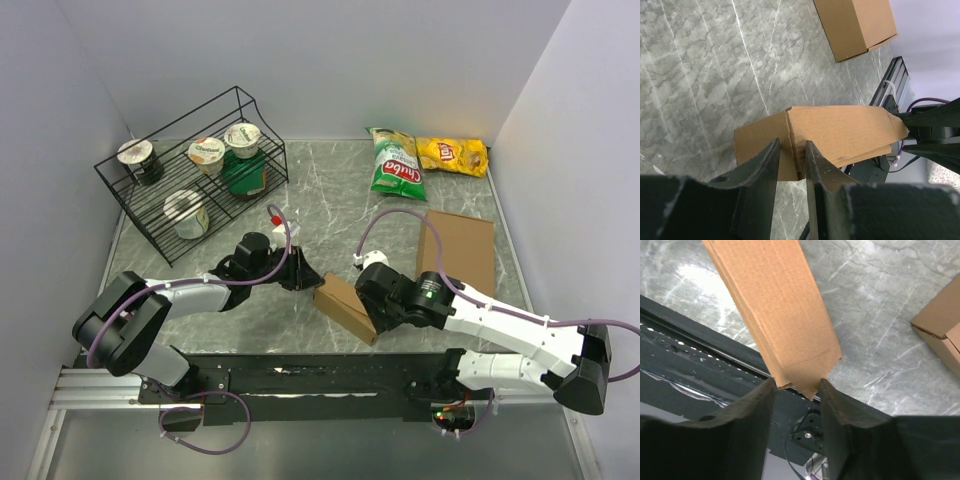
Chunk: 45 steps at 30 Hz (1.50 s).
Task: Fold the paper box
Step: Close the paper box at the center of the board.
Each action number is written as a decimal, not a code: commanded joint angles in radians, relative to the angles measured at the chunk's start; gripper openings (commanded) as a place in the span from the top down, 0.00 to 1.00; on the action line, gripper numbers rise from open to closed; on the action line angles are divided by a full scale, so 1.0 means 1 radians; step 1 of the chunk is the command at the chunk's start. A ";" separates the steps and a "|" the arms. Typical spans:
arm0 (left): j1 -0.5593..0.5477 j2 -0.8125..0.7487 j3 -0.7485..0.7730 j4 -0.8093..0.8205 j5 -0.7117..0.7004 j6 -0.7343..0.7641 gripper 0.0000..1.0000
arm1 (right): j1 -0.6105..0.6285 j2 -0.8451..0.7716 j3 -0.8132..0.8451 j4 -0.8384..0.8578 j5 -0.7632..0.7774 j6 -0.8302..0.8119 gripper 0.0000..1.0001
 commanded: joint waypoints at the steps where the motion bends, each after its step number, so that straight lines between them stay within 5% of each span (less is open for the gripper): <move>1: 0.002 0.054 -0.058 -0.192 -0.090 0.060 0.69 | -0.007 0.018 -0.004 0.038 0.000 -0.003 0.57; 18: 0.002 0.049 -0.064 -0.188 -0.086 0.059 0.69 | -0.005 0.099 -0.074 0.090 -0.187 0.020 0.80; 34: 0.002 0.039 -0.077 -0.179 -0.083 0.056 0.69 | -0.005 0.204 -0.056 0.078 -0.253 0.036 0.80; 37: 0.002 0.037 -0.077 -0.185 -0.087 0.063 0.69 | -0.007 0.197 0.000 0.038 -0.237 0.034 0.68; 43: 0.002 0.045 -0.054 -0.209 -0.083 0.131 0.70 | -0.039 0.175 0.192 -0.089 -0.129 -0.009 0.24; 45: 0.002 0.048 -0.051 -0.203 -0.078 0.154 0.69 | -0.055 0.171 0.243 -0.097 -0.136 -0.042 0.17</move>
